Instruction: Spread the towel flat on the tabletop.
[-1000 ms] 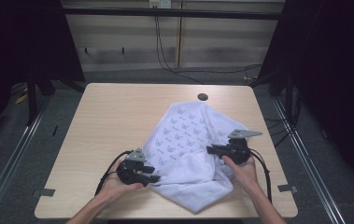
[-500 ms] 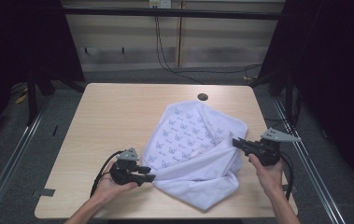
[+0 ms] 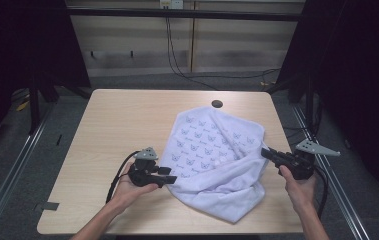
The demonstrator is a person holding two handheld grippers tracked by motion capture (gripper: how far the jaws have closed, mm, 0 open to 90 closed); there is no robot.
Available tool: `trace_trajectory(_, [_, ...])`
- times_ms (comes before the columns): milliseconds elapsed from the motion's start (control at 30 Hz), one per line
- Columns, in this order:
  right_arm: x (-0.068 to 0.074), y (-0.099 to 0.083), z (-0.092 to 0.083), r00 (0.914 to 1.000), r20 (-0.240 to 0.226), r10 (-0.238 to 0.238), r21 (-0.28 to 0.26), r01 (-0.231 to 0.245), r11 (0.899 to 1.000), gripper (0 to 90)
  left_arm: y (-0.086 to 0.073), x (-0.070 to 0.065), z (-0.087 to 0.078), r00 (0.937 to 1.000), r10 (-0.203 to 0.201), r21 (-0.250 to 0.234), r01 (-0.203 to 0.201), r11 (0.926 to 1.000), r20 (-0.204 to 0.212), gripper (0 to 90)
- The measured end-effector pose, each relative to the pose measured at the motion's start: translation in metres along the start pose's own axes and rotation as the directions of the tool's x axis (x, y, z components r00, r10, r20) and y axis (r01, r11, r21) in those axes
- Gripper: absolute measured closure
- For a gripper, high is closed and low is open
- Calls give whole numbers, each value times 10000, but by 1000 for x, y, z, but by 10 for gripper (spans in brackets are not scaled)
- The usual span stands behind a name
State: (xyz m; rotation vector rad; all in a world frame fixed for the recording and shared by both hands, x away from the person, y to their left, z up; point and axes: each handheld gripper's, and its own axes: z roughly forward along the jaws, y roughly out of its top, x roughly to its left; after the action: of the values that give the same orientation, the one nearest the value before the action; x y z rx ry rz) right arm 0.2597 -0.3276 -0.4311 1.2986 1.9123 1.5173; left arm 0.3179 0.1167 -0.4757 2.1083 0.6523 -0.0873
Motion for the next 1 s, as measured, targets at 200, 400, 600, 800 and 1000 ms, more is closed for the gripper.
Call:
trace_trajectory(200, [14,0,10,9972,-733,-157,263,177,9995,836,-11,-3,26,9988,462,1004,-477,9938,177,485])
trace_trajectory(400, [36,8,21,9831,-1813,-248,169,283,9995,833,-13,-10,10,9928,1201,1273,-1196,9846,35,884])
trace_trajectory(600, [73,19,51,9544,-2909,-668,251,774,9967,827,-18,10,-19,9986,223,468,-201,9987,-484,884])
trace_trajectory(800, [107,12,97,9218,-3820,-664,1089,1162,9872,736,-19,17,-40,9996,-273,-693,267,9972,-85,670])
trace_trajectory(1000, [102,17,92,9311,-3606,-546,987,963,9905,598,-17,3,-19,9999,30,-155,-28,9999,137,507])
